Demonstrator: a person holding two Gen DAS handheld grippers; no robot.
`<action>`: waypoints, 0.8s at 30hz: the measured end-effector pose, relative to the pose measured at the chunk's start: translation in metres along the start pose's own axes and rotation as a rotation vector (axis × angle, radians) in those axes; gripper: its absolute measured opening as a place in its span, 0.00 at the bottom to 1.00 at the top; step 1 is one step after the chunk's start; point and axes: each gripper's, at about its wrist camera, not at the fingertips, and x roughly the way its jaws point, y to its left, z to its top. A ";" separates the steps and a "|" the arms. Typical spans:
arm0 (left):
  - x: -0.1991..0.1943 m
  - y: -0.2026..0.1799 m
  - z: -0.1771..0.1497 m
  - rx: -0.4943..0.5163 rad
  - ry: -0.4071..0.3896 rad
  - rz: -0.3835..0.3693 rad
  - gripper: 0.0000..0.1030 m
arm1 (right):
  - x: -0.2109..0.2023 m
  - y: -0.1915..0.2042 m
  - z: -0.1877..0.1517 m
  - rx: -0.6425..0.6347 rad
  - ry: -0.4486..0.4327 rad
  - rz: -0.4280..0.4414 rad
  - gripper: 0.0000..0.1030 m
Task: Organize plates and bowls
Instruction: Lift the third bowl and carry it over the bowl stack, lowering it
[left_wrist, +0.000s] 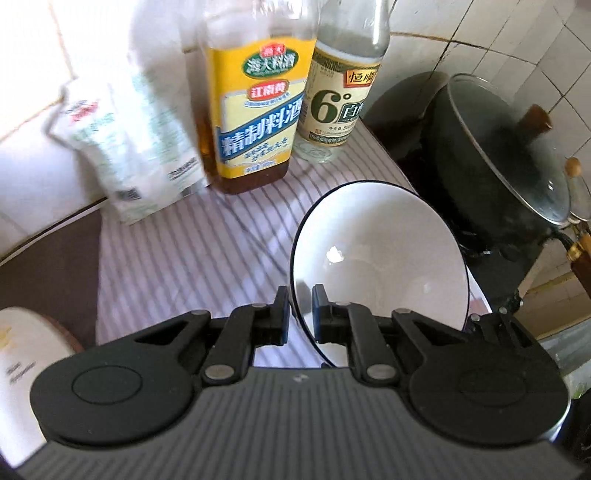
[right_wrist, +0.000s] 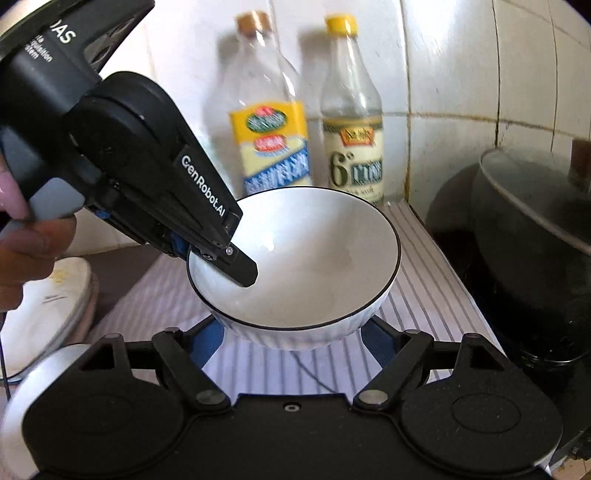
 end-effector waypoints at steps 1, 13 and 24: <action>-0.007 -0.001 -0.002 0.011 -0.004 0.005 0.10 | -0.007 0.004 0.001 -0.008 -0.001 0.010 0.83; -0.095 0.033 -0.054 -0.089 -0.048 -0.049 0.12 | -0.074 0.047 0.009 -0.022 -0.044 0.157 0.83; -0.136 0.057 -0.103 -0.184 -0.039 0.009 0.12 | -0.099 0.086 0.009 -0.035 0.015 0.287 0.85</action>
